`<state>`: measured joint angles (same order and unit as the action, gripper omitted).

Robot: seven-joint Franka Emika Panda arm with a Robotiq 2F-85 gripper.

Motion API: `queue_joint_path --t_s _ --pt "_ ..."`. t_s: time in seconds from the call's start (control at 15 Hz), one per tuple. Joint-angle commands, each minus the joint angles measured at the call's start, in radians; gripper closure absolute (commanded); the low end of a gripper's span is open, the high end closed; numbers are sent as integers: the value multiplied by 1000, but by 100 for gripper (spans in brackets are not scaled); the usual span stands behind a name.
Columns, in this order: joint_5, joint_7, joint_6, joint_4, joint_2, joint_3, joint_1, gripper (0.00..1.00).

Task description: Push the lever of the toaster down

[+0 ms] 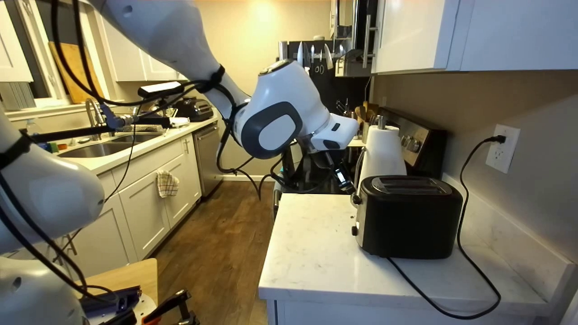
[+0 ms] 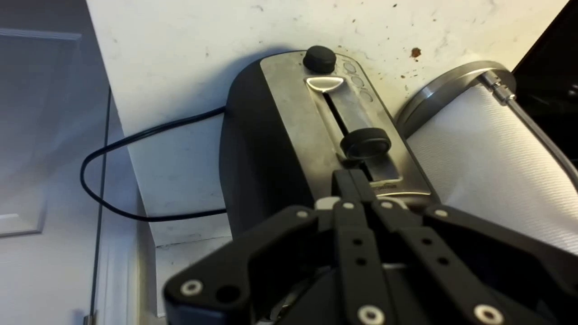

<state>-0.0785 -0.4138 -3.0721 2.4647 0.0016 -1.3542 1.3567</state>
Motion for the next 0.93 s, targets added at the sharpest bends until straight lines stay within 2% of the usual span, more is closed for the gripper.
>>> queue_joint_path --t_s 0.0,0.07,0.13,0.2,0.27,0.33,0.4,0.47,0.53,0.87 --pt "42 -1 -23 -4 44 47 -37 100" --pt "54 2 -29 -5 48 87 -75 100" --pt "65 2 -32 -7 50 89 -76 100" --pt "-27 83 -35 -7 35 277 -277 100" --pt "-26 87 -46 -7 40 320 -317 100" --pt "72 18 -61 -9 63 220 -200 100" --pt "83 20 -70 -10 66 259 -239 100" --pt "-12 109 -72 -11 56 442 -437 100" --pt "-14 115 -79 -15 67 485 -478 100" --pt "-34 164 -124 -63 136 889 -889 100"
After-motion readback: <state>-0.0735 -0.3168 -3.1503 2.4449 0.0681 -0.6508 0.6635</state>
